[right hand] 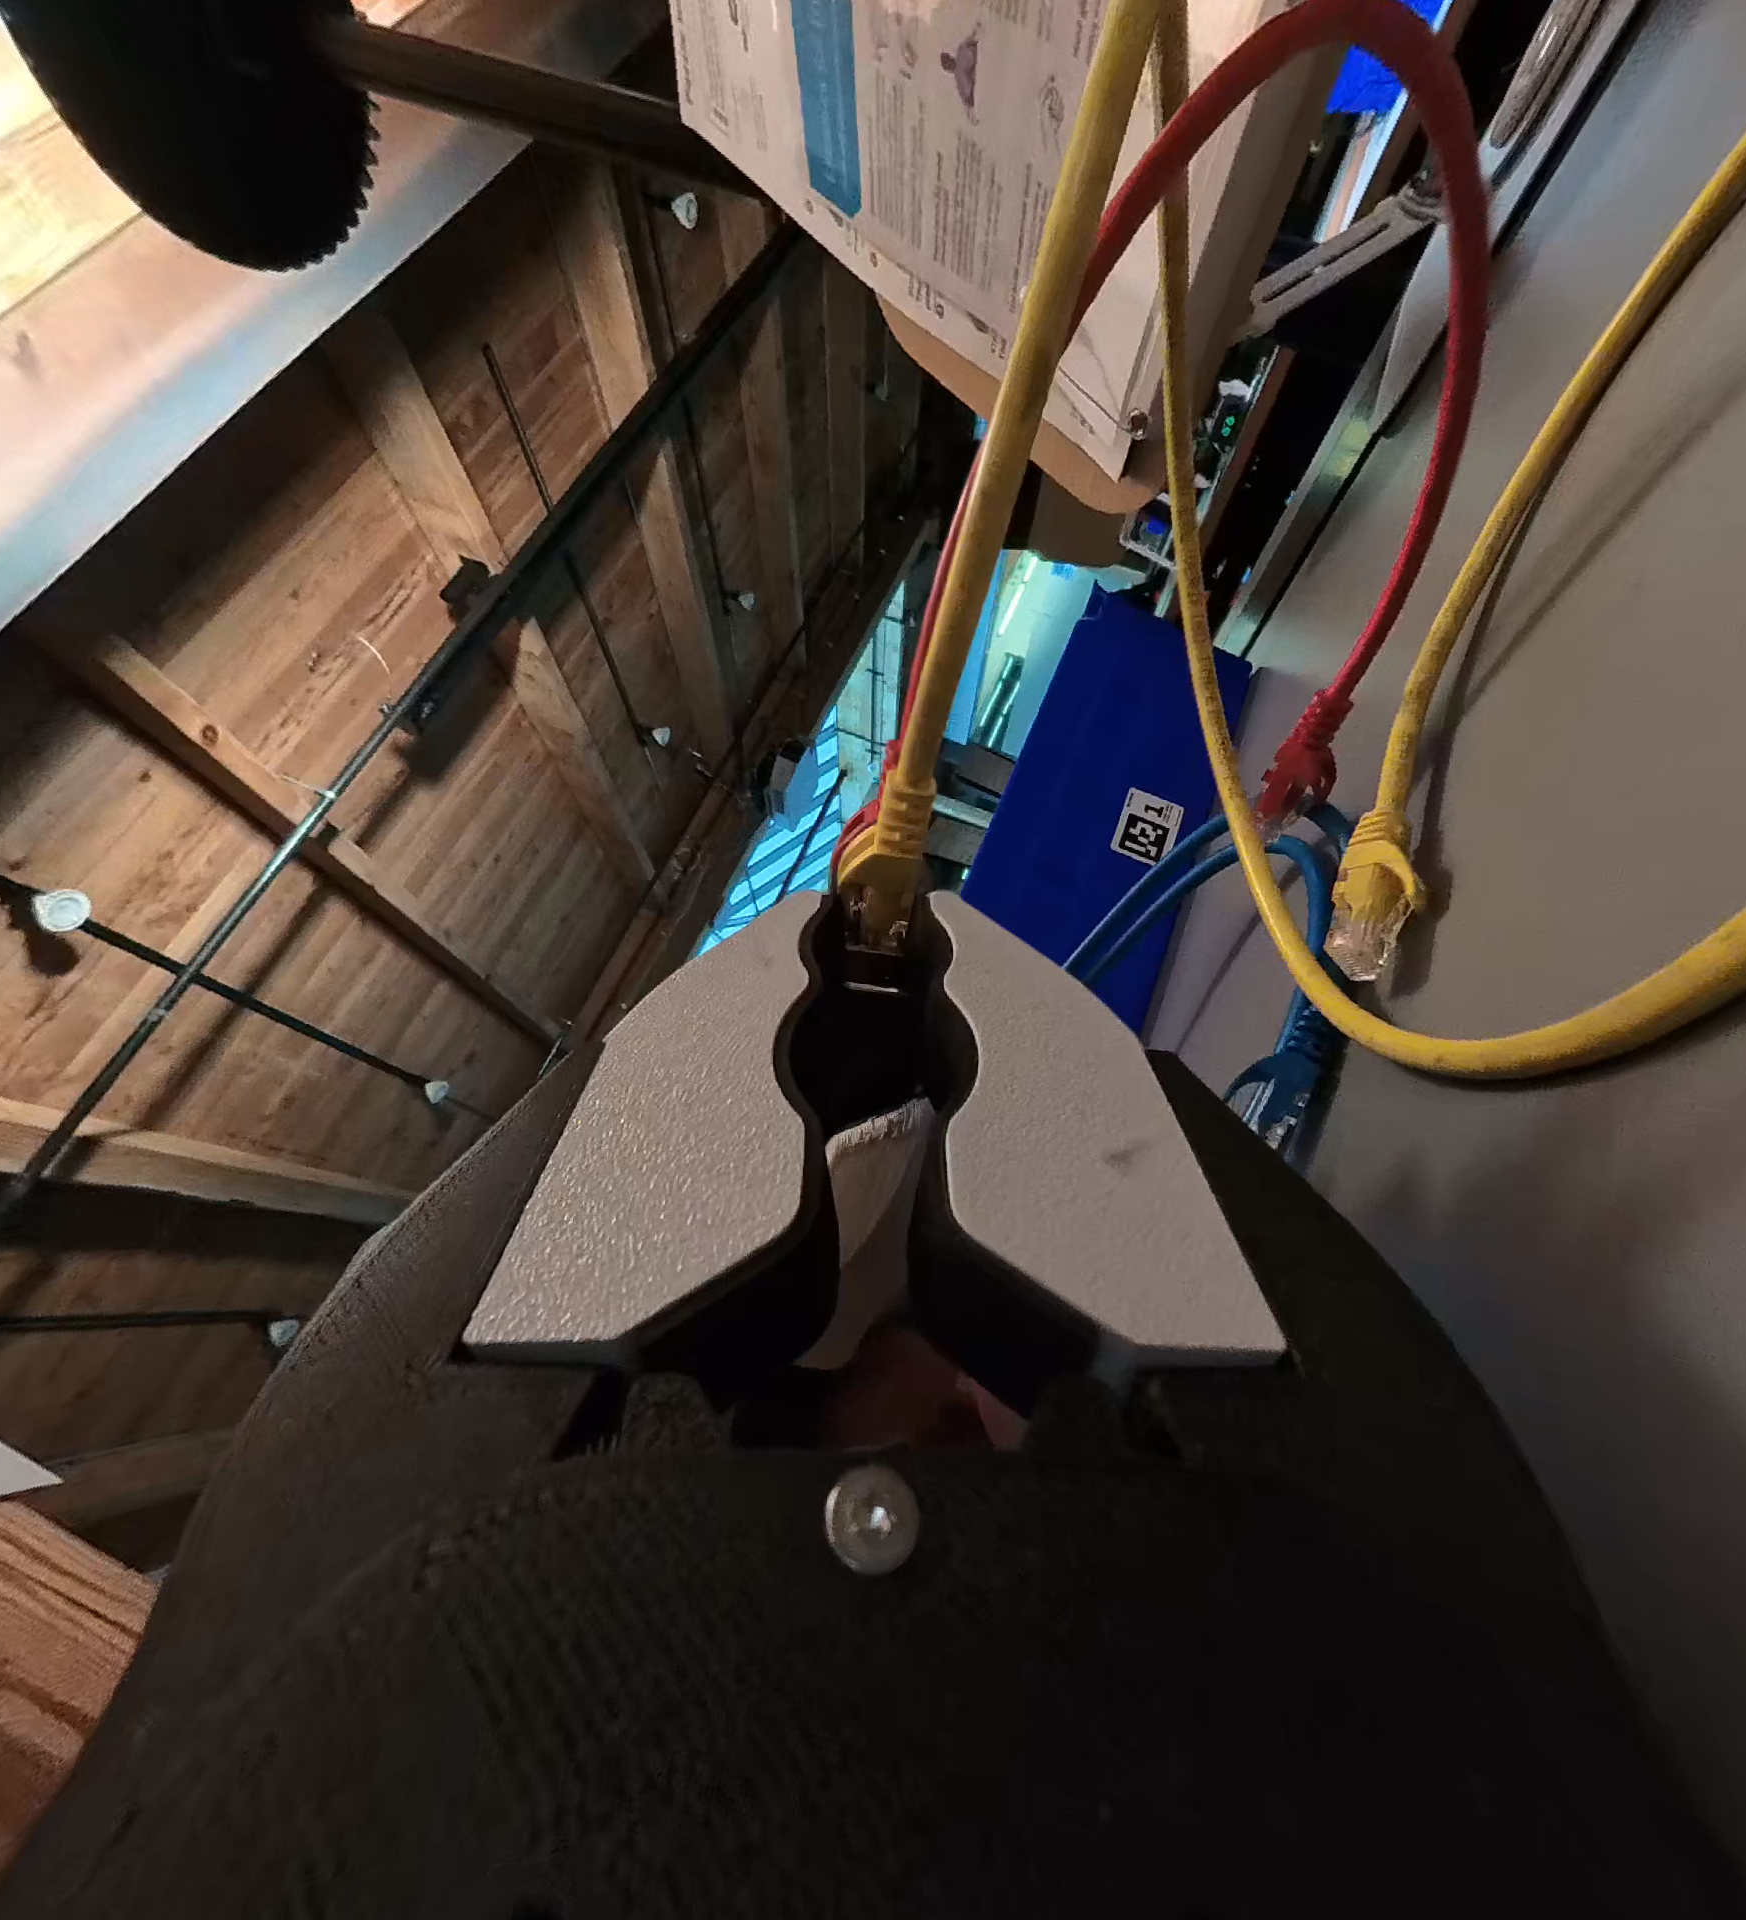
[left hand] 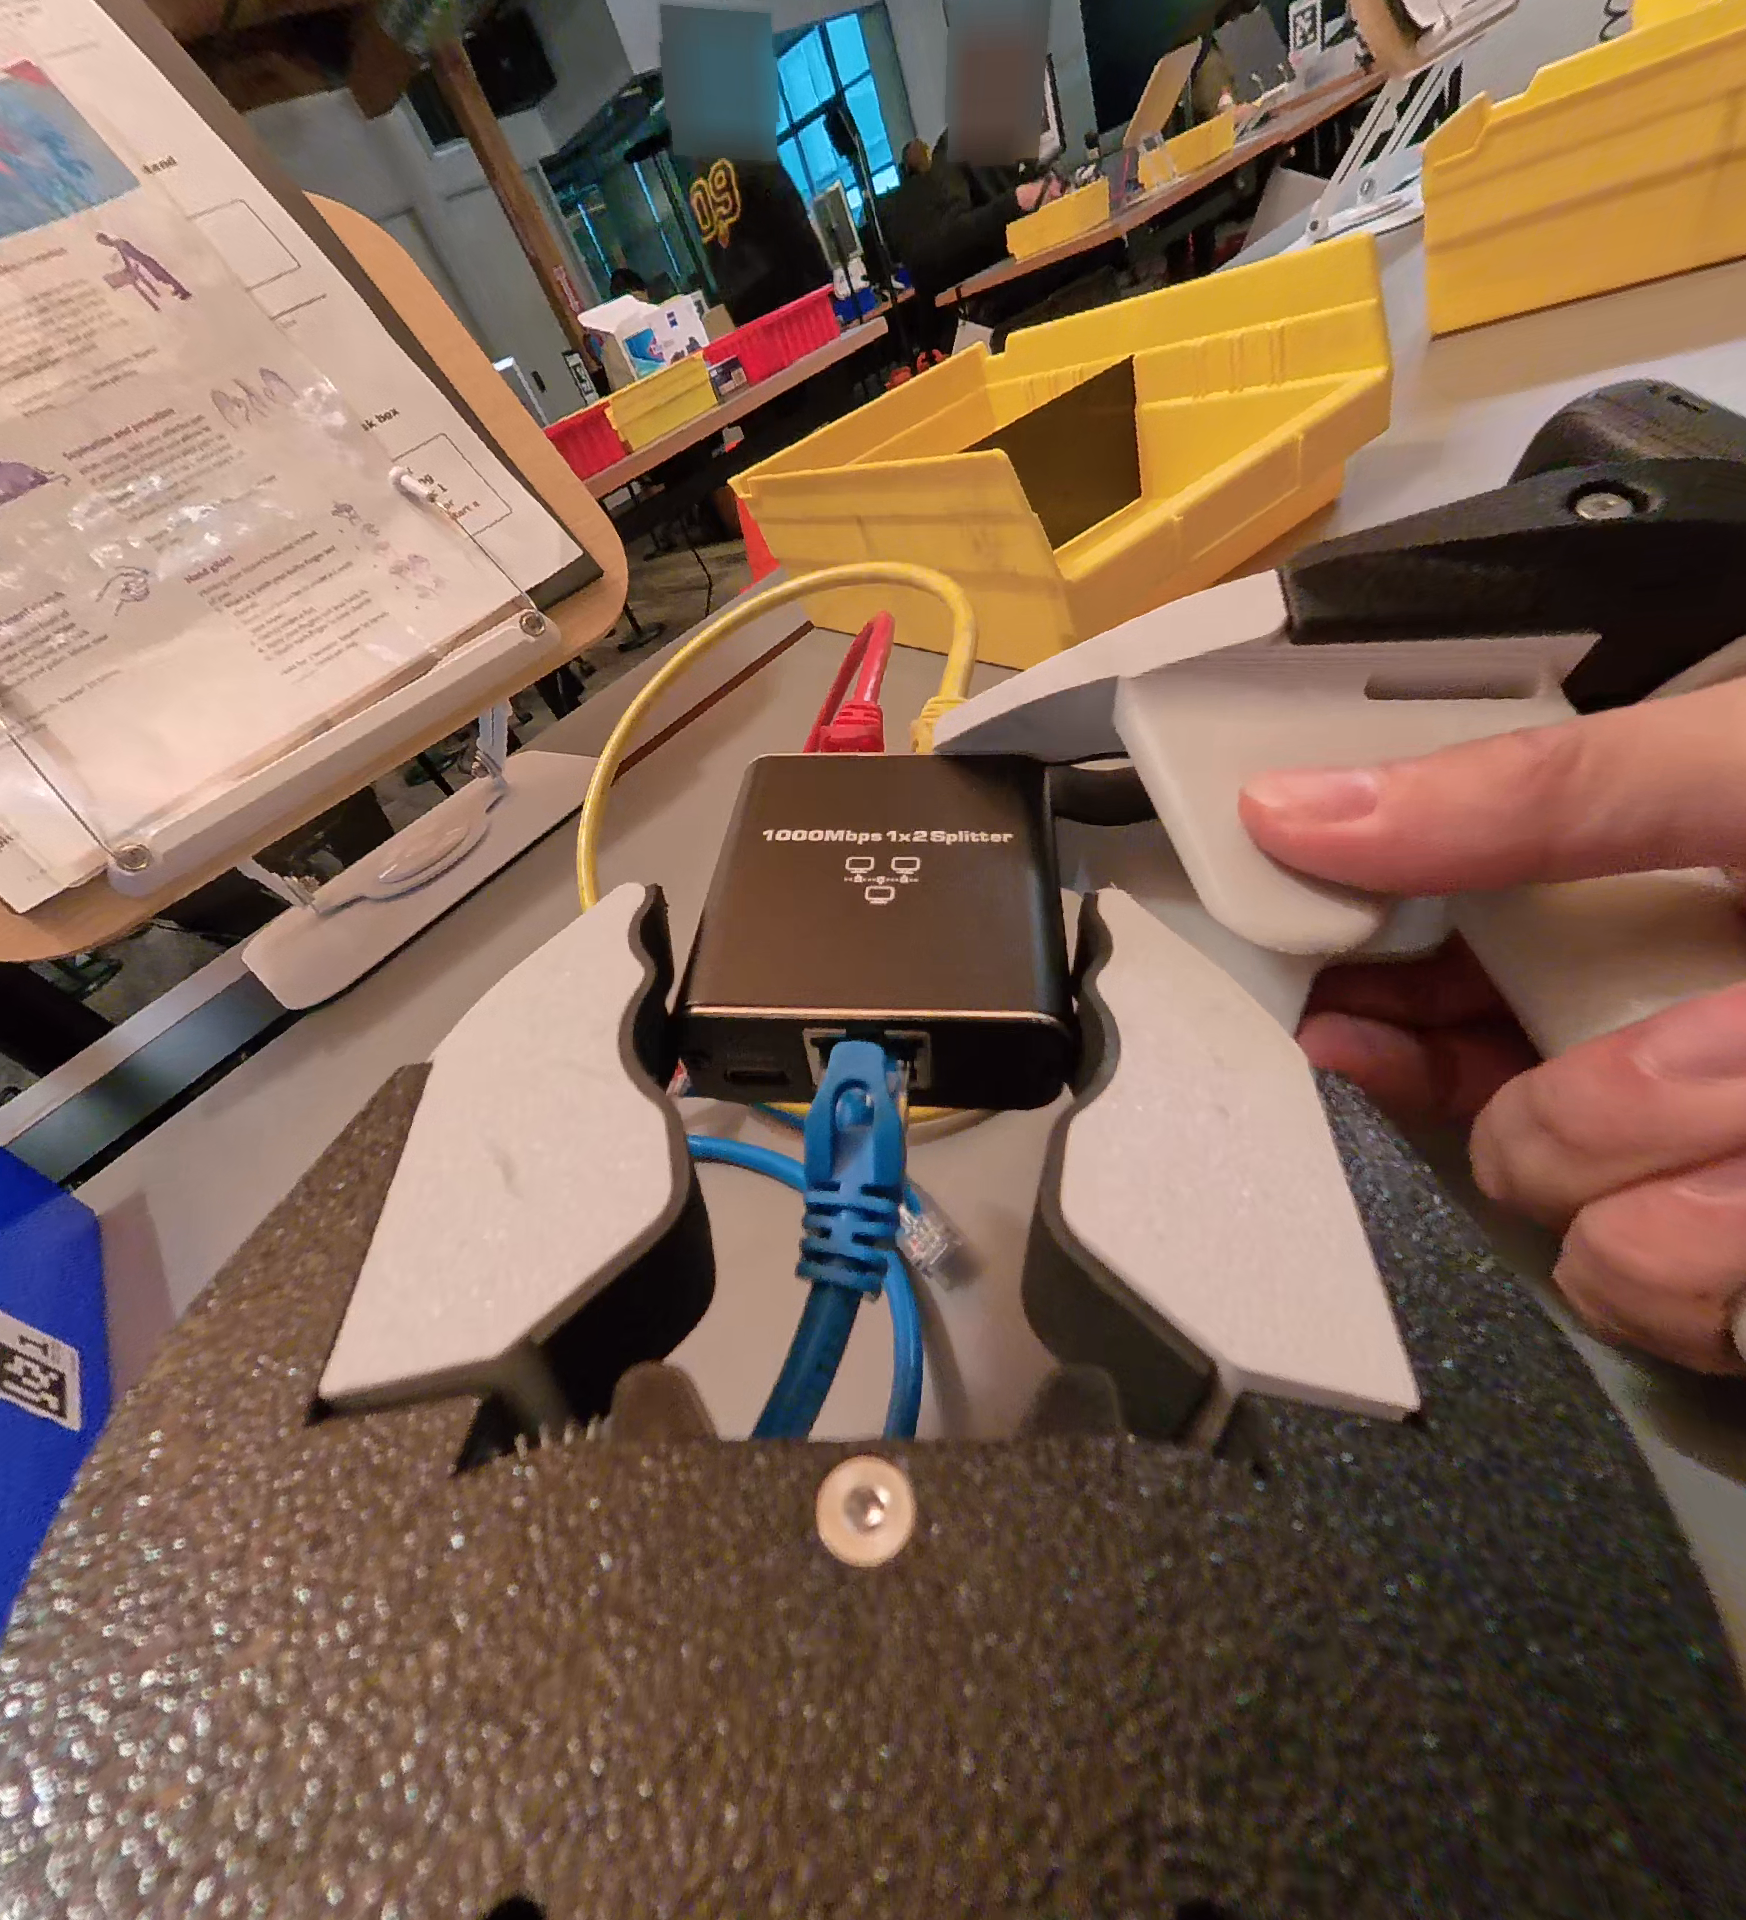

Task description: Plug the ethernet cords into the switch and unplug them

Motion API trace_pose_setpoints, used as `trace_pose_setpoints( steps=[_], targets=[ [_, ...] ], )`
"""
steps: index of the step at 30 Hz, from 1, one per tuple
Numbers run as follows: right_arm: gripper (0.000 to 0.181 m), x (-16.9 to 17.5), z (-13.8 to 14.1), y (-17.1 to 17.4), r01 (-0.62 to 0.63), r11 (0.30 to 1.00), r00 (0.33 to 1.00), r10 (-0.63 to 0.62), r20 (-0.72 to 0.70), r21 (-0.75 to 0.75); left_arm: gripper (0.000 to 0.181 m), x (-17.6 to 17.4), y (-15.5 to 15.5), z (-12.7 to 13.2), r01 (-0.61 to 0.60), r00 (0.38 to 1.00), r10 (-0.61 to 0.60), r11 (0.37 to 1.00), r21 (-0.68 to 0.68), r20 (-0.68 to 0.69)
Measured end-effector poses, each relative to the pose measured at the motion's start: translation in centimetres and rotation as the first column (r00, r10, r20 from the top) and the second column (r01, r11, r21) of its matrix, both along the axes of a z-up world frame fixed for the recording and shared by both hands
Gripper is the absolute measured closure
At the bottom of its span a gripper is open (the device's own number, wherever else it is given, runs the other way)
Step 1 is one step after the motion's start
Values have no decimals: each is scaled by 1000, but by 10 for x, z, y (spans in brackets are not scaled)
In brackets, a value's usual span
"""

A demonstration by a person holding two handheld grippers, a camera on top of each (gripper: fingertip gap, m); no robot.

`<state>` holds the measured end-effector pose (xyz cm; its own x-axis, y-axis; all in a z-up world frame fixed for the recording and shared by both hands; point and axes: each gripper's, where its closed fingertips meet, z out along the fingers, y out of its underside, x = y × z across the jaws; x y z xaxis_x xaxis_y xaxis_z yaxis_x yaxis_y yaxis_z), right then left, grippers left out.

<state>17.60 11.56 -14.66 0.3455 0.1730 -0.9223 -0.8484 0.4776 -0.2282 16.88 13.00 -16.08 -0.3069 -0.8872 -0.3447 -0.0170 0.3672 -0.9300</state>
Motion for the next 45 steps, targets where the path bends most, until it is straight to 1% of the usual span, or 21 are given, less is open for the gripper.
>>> trace_pose_setpoints(
  steps=[7, 12, 17, 21, 25, 29, 32, 34, 36, 38, 40, 41, 42, 43, 45],
  targets=[
    [169, -1, 3, 2, -25, 999, 995, 29, 99, -39, 108, 0, 1, 3, 26, 1000, -26, 998, -54, 9],
    [170, -1, 4, 4, -42, 998, 988, 48, 144, -47, 107, 0, 3, 4, 21, 999, -20, 999, -44, 25],
    [170, -1, 8, 6, -46, 996, 978, 60, 201, -76, 108, 0, 4, 7, 34, 999, -32, 994, -102, 25],
    [170, -2, 13, 8, -59, 996, 973, 72, 221, -64, 107, 0, 8, 12, -13, 997, 16, 999, -34, 69],
    [170, -3, 17, 9, -57, 996, 965, 73, 251, -70, 108, -1, 8, 15, 1, 997, 5, 996, -86, 73],
    [169, -1, 16, 11, -42, 994, 959, 69, 275, -104, 108, 1, 8, 12, 30, 999, -25, 985, -172, 30],
    [170, -1, 16, 12, -38, 993, 955, 70, 290, -115, 108, 1, 9, 12, 25, 999, -20, 984, -176, 32],
    [169, -2, 18, 13, -39, 992, 945, 75, 318, -119, 108, 1, 11, 14, 17, 999, -9, 988, -152, 53],
    [169, -1, 19, 15, -48, 993, 946, 81, 313, -111, 108, 1, 13, 15, 5, 998, 3, 991, -133, 59],
    [170, -2, 20, 14, -63, 994, 949, 88, 303, -90, 108, 0, 13, 18, -29, 995, 34, 998, -56, 90],
    [170, 8, 20, 6, -23, 998, 962, 37, 270, -58, 108, -3, 12, 22, -50, 989, 47, 998, 22, 139],
    [171, 23, 21, -7, 38, 999, 970, -30, 240, -28, 108, -5, 11, 25, -36, 988, 34, 999, 13, 153],
    [171, 28, 21, -13, 20, 999, 965, -10, 262, -37, 108, -6, 10, 25, -25, 989, 27, 1000, -17, 147],
    [170, 25, 22, -14, -27, 997, 949, 48, 312, -71, 108, -5, 12, 25, -32, 989, 36, 999, -27, 146],
    [170, 27, 28, -23, 47, 987, 911, 22, 412, -156, 108, -4, 16, 27, -48, 986, 53, 998, -37, 158]
  ],
)
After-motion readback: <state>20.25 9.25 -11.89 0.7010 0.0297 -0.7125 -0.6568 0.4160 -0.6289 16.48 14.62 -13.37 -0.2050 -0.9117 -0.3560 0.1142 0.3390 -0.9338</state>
